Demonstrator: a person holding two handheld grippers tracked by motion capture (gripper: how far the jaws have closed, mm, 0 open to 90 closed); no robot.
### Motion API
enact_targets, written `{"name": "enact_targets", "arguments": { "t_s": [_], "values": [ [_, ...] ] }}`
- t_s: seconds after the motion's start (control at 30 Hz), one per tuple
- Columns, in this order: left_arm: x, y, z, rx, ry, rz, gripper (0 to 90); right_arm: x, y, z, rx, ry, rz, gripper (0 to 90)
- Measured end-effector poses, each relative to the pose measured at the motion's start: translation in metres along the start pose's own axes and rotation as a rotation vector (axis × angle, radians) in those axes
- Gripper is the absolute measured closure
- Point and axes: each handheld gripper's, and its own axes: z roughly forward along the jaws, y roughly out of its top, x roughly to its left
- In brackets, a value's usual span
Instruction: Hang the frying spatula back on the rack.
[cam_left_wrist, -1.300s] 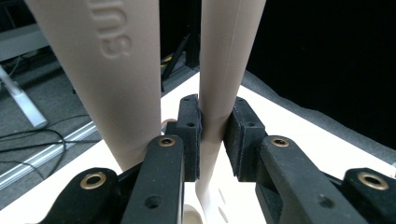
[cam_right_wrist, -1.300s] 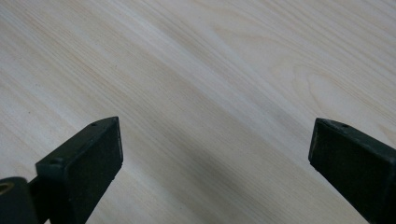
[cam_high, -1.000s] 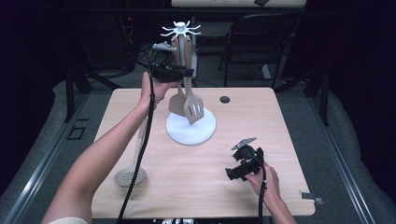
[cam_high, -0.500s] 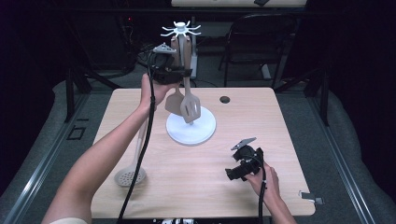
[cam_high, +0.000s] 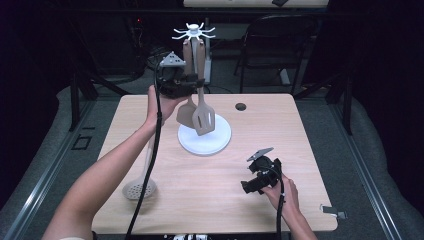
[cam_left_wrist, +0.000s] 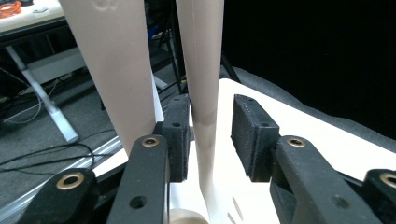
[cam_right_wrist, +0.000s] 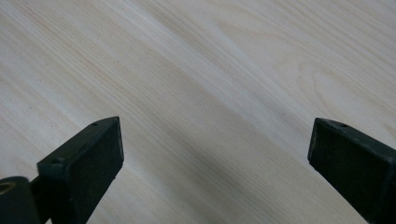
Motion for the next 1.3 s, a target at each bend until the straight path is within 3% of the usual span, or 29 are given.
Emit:
{"name": "enact_targets", "arguments": {
  "t_s": [0.2,0.5,0.83,1.3],
  "values": [
    [-0.002,-0.008,-0.007,0.003,0.001,-0.003,55.9,0.0,0.0,0.001,-0.006,0.007,0.009,3.1],
    [0.0,-0.027,-0.015,0.028,-0.009,-0.02,52.7,0.001,0.0,0.0,0.005,0.008,0.004,3.2],
    [0.0,-0.045,-0.024,0.075,0.024,-0.018,35.2,0.002,0.0,0.0,0.002,0.014,0.008,3.2],
    [0.007,-0.063,-0.038,0.082,0.061,-0.042,23.5,0.003,0.001,0.002,0.002,0.01,0.004,3.3]
  ]
}}
